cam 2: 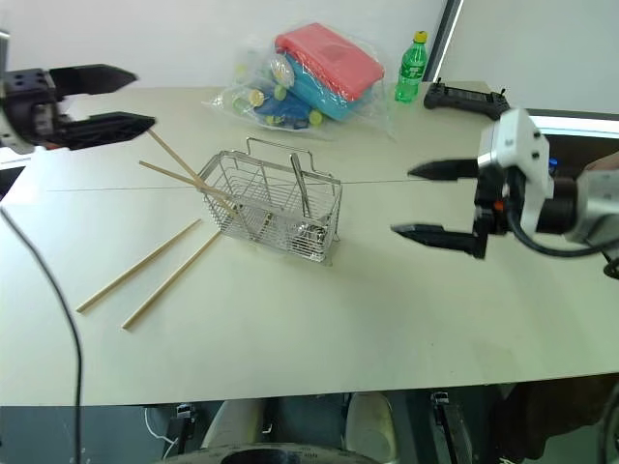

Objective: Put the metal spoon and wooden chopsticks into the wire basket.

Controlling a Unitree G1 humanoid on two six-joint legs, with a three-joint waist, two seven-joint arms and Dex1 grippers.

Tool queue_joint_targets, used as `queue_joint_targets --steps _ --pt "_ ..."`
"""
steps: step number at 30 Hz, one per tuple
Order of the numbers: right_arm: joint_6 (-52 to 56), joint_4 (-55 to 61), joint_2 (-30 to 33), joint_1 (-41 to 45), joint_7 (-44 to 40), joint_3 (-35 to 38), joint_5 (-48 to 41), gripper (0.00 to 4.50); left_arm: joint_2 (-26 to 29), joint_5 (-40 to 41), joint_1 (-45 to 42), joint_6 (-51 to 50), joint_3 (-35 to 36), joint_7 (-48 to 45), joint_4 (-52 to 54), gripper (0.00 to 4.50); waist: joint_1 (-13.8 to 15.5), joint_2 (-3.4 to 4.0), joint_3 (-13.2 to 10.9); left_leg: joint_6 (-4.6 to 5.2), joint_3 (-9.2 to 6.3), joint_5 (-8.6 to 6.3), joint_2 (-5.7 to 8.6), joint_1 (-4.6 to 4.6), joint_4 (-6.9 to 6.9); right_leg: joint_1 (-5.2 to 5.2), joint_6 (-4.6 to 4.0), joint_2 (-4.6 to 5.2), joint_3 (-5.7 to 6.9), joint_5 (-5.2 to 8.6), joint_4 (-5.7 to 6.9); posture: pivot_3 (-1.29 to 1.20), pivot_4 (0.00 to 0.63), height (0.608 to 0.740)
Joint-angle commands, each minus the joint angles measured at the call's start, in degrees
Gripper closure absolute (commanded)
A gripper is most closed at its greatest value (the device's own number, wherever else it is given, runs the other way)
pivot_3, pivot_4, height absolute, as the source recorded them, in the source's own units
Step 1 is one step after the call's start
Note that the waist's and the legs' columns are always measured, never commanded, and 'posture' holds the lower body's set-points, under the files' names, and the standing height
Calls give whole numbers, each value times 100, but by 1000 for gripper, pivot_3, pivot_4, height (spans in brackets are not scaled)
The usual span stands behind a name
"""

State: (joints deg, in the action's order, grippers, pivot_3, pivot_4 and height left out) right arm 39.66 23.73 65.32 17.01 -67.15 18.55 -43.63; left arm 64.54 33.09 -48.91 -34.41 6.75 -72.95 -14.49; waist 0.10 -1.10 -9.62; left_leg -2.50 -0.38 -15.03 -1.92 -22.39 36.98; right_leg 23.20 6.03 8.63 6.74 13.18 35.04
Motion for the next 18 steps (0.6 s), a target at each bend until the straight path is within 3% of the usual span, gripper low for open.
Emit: queue_joint_targets --steps 1,8,18 --pt "-212 313 -92 -101 66 283 -22 48 144 -757 -207 626 -523 -650 -785 0 38 -1 0 -1 0 0 0 0 1 0 -3 1 0 1 0 0 150 678" --pt "-127 922 -392 -610 556 420 -108 48 -631 -2513 -854 2086 -1758 -910 -2898 0 214 -14 5 -2 4 0 -2 -14 8 5 -12 3 0 -1 -5 0 150 678" --pt "296 1666 -677 -1098 1445 858 -572 48 -2305 -3961 -1847 3144 -2338 105 -5307 0 220 -50 10 2 1 0 2 -41 12 20 -5 3 4 -27 -1 0 150 678"
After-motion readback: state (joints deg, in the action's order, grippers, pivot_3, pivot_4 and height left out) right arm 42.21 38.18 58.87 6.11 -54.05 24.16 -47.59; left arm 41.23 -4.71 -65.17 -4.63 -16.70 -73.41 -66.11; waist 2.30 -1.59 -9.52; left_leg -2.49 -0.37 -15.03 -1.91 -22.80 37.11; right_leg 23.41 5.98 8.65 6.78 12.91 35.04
